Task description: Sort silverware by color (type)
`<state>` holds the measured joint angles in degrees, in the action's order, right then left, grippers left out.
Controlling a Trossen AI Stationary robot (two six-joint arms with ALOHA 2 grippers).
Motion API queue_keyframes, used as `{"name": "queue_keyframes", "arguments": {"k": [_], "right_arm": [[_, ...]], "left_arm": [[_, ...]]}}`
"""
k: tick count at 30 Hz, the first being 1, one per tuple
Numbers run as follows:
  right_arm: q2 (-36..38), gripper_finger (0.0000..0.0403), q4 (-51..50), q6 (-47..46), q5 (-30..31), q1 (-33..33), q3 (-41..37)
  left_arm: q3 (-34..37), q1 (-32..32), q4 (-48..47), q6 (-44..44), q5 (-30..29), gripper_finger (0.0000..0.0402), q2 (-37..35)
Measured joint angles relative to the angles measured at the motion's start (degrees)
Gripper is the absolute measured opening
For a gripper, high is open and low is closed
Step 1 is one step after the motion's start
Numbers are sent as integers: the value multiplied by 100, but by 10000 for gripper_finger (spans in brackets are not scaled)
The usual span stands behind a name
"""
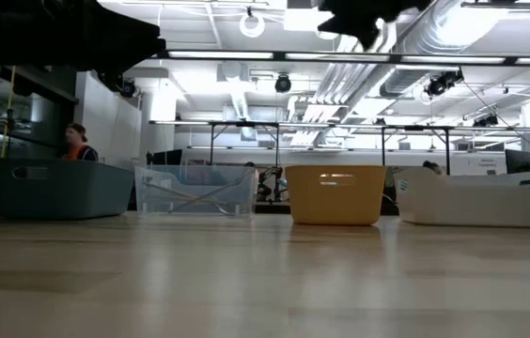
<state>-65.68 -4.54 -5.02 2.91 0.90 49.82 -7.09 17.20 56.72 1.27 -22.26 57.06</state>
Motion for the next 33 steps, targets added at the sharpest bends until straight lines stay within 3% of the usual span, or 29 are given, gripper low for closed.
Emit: {"name": "queue_keyframes", "arguments": {"k": [6, 15, 20, 27, 33], "right_arm": [[-1200, 177, 1503, 682, -15, 522, 0], [-2782, 177, 3547, 1073, -323, 587, -7], [-3027, 177, 4160, 983, -297, 542, -7], [-3033, 177, 4188, 263, -294, 499, -7], [-3024, 177, 4184, 232, -294, 499, -7]], "left_arm": [[0, 0, 8, 1, 0, 111, 0], [0, 1, 15, 3, -194, 111, 0], [0, -1, 16, 3, -391, 111, 0], [0, -1, 17, 3, -387, 111, -2], [-68, -1, 16, 0, -382, 111, -2]]}}
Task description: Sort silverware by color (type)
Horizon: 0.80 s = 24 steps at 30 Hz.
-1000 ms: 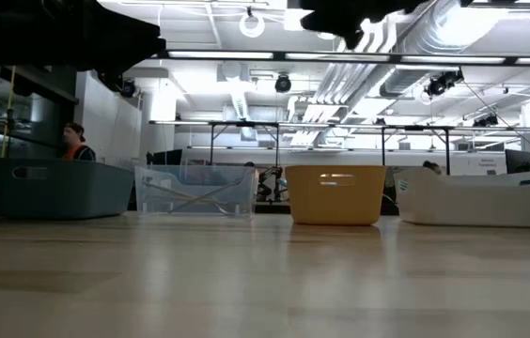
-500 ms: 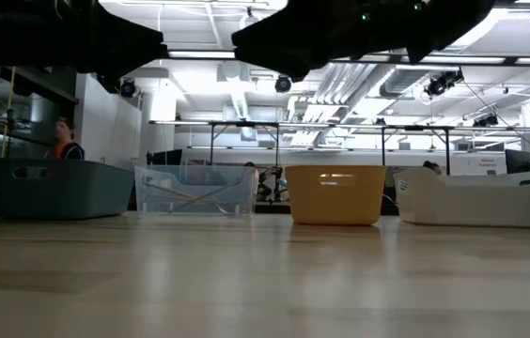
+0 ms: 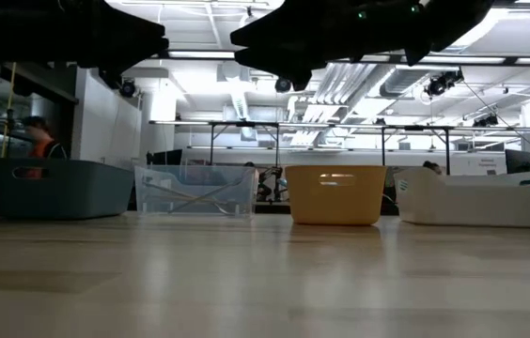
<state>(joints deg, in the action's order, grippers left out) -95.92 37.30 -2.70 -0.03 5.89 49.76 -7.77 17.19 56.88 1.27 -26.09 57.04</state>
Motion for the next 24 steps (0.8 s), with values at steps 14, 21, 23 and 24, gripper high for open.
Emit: {"name": "queue_keyframes", "arguments": {"k": [14, 21, 23, 24], "right_arm": [[2, 177, -236, 11, 7, 24, 0], [3, 177, -247, 11, 7, 24, 0], [2, 177, -249, 11, 7, 24, 0], [2, 177, -249, 11, 7, 24, 0]], "left_arm": [[-32, 0, -4, -161, 188, 111, 0], [-33, 0, -4, -262, 197, 111, 0], [-37, 0, -4, -262, 197, 111, 0], [-37, 1, -4, -262, 197, 111, 0]]}}
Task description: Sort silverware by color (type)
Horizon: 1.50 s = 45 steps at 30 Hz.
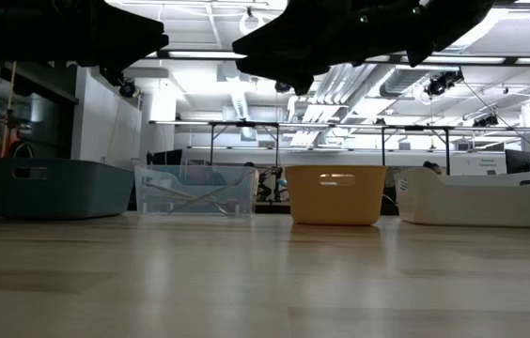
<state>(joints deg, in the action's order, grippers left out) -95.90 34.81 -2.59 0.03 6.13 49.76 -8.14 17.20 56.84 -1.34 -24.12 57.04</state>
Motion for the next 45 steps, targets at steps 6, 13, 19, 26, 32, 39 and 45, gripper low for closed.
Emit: {"name": "queue_keyframes", "arguments": {"k": [6, 13, 19, 26, 32, 39, 45], "right_arm": [[2, 177, 0, -62, 0, 0, 0], [4, 177, -2, -583, 0, -13, 0], [4, 177, -2, -599, 0, -13, 0], [4, 177, -2, -598, 0, -13, 0], [4, 177, -10, -597, 0, -13, 0], [4, 177, -491, -907, 9, 161, 0], [4, 177, -2268, -1666, 3, 845, 226]], "left_arm": [[0, 1, 0, -39, -2, 111, 0], [0, -1, 0, -39, 0, 111, 2], [0, 1, 0, -39, -2, 111, 0], [0, -1, -1, -39, -2, 111, 0], [0, -1, 0, -39, -4, 111, 0], [-2, -14, 0, -39, -98, 111, 2], [-2, -96, 0, -38, -98, 111, 2]]}}
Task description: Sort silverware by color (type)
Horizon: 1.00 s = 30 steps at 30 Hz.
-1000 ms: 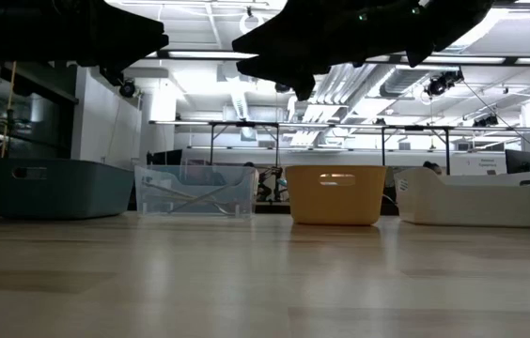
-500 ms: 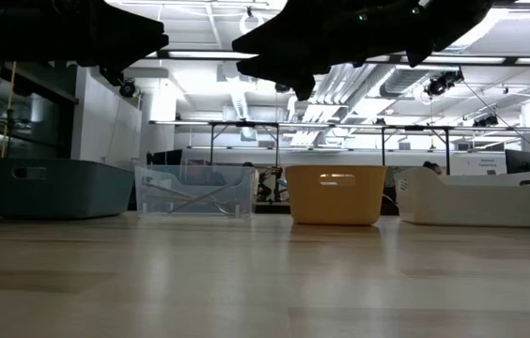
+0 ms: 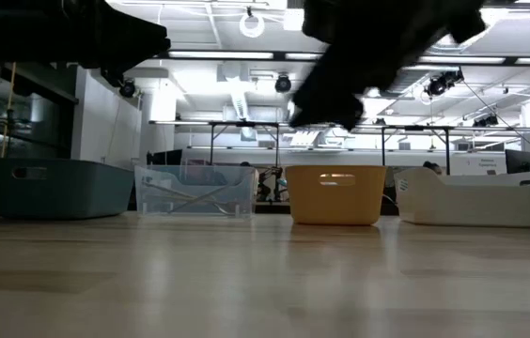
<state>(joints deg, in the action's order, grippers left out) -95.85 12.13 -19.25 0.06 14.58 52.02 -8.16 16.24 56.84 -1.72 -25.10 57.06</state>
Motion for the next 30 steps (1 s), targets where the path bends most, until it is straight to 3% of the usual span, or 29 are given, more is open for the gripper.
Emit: {"name": "queue_keyframes", "arguments": {"k": [6, 11, 21, 30], "right_arm": [[0, 177, -3165, -1741, 381, 1111, 676], [0, 177, -4637, -3667, 372, 1990, 1034], [-135, 177, -4961, -6851, 22, 2910, 1094], [-718, 177, -4950, -7486, -785, 2982, 1092]], "left_arm": [[0, -14, -2, 16, 0, 111, -2], [0, -14, 0, 158, 2, 111, -2], [0, -14, -1, 302, 4, 111, -2], [0, -14, -4, 302, 4, 111, -2]]}}
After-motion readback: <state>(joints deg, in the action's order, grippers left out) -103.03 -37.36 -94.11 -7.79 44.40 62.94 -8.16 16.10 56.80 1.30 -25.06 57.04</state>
